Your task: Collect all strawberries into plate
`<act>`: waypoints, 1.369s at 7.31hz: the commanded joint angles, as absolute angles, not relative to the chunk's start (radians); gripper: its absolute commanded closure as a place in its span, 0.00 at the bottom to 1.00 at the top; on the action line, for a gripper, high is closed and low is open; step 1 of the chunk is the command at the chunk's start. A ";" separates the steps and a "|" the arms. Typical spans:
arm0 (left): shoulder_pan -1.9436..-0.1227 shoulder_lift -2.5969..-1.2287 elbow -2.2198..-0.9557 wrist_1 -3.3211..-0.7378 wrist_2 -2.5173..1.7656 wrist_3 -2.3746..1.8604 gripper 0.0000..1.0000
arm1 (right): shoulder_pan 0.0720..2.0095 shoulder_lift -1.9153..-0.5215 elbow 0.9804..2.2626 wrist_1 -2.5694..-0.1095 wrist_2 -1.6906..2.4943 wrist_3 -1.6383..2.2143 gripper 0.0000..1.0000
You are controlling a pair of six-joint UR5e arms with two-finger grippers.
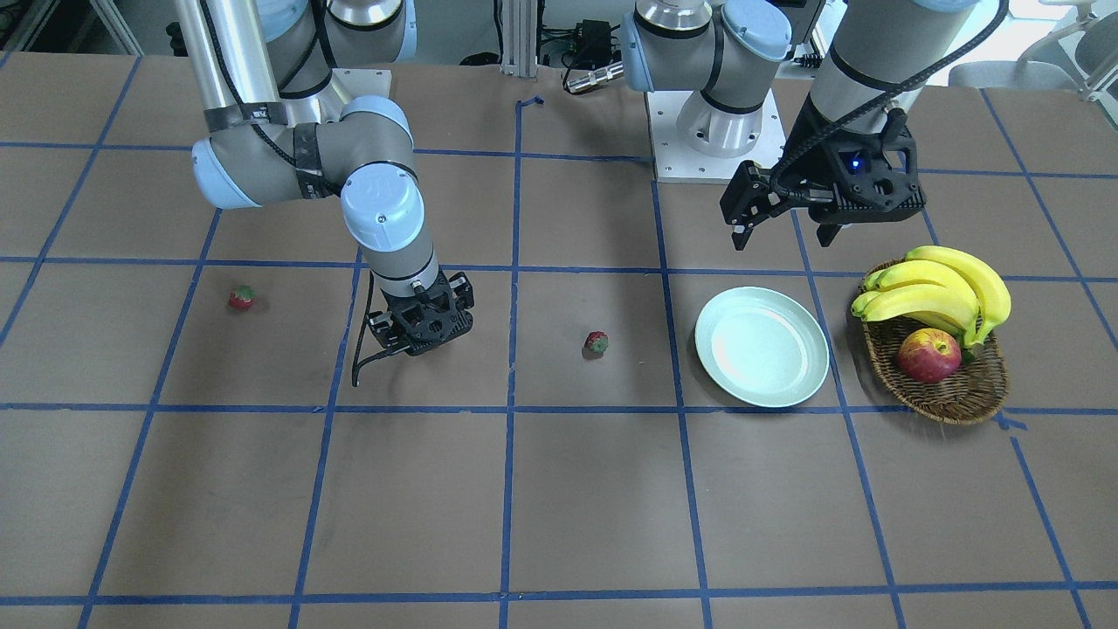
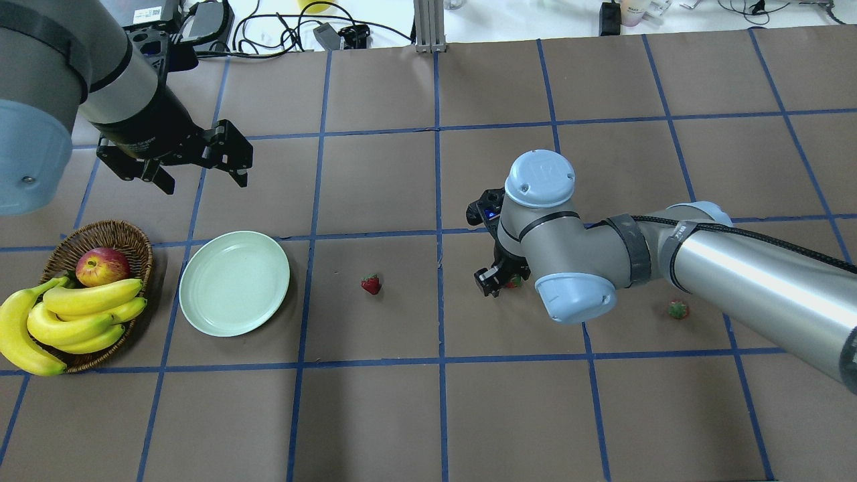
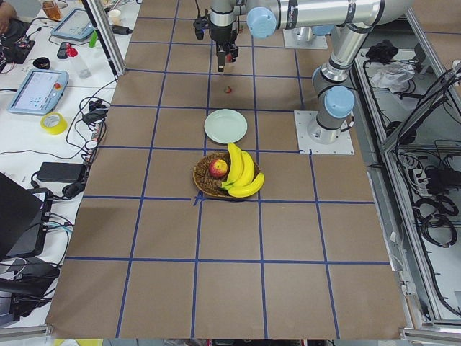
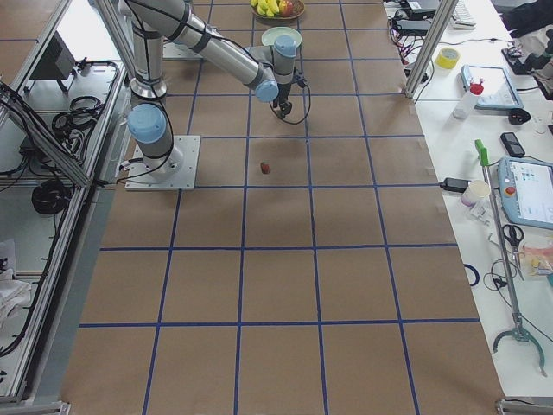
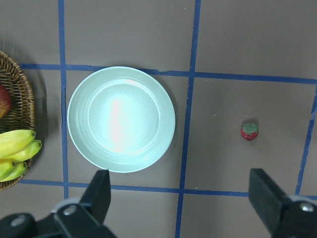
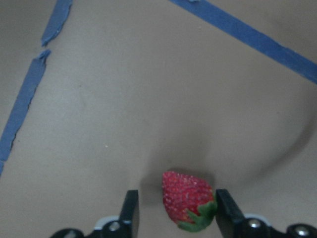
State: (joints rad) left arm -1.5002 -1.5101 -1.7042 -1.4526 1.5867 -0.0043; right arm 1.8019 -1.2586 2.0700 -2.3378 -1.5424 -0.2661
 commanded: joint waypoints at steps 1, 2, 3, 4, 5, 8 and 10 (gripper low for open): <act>-1.500 -1.509 -1.704 -1.453 1.591 -0.003 0.00 | 1.802 -1.262 2.059 -2.338 -1.557 -0.256 0.97; -1.500 -1.509 -1.704 -1.453 1.592 -0.003 0.00 | 1.809 -1.270 2.039 -2.342 -1.549 -0.239 1.00; -1.500 -1.509 -1.704 -1.454 1.592 -0.003 0.00 | 1.860 -1.273 1.976 -2.332 -1.542 -0.138 1.00; -1.500 -1.509 -1.706 -1.454 1.592 -0.003 0.00 | 1.964 -1.263 1.912 -2.313 -1.542 -0.006 1.00; -1.500 -1.509 -1.706 -1.454 1.592 -0.003 0.00 | 2.050 -1.256 1.895 -2.304 -1.539 0.169 1.00; -1.499 -1.511 -1.706 -1.451 1.592 0.005 0.00 | 2.131 -1.165 1.890 -2.386 -1.486 0.472 1.00; -1.499 -1.511 -1.704 -1.447 1.592 0.006 0.00 | 2.131 -1.109 1.867 -2.395 -1.496 0.581 0.20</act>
